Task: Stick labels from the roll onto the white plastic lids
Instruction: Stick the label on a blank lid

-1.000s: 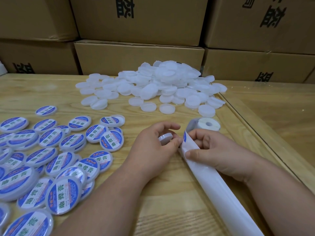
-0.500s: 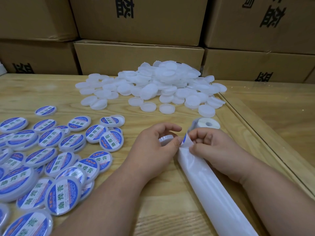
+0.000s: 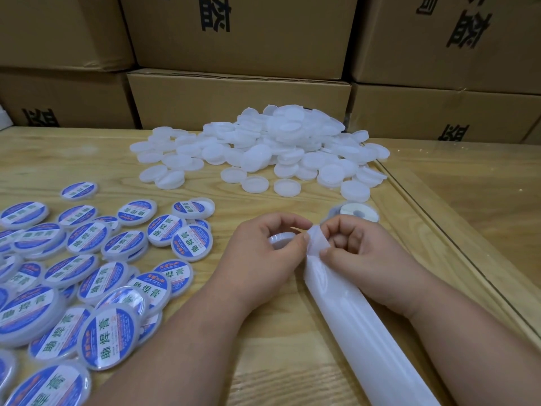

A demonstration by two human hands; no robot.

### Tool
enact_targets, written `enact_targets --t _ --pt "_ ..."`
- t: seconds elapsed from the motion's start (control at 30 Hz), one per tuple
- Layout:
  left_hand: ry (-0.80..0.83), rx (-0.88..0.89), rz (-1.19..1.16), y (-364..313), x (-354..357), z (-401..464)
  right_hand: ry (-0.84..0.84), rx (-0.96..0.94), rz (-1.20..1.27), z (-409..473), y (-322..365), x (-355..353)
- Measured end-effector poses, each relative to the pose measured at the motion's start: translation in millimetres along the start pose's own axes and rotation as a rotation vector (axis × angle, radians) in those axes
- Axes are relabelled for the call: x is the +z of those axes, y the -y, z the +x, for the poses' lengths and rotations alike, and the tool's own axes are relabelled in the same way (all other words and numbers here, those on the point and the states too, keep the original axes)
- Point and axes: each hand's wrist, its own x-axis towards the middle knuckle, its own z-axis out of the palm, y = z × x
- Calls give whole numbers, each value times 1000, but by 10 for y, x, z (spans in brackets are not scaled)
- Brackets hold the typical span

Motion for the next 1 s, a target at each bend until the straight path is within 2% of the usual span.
enact_targets --t 0.17,0.3,0.47,0.57,1.0 --pt "-218 -76 -132 -52 -9 28 -20 28 113 22 2 -4" --pt "-352 -113 -217 -71 -59 34 -49 17 82 17 -42 -28" --pt "-292 -98 -179 -87 -25 9 -249 -227 -17 28 -47 63" --pt "-242 -88 -158 -99 -9 -6 -305 -318 -109 39 -38 93" --pt "-174 -64 -118 -78 -20 -10 -357 -387 -270 25 28 82"
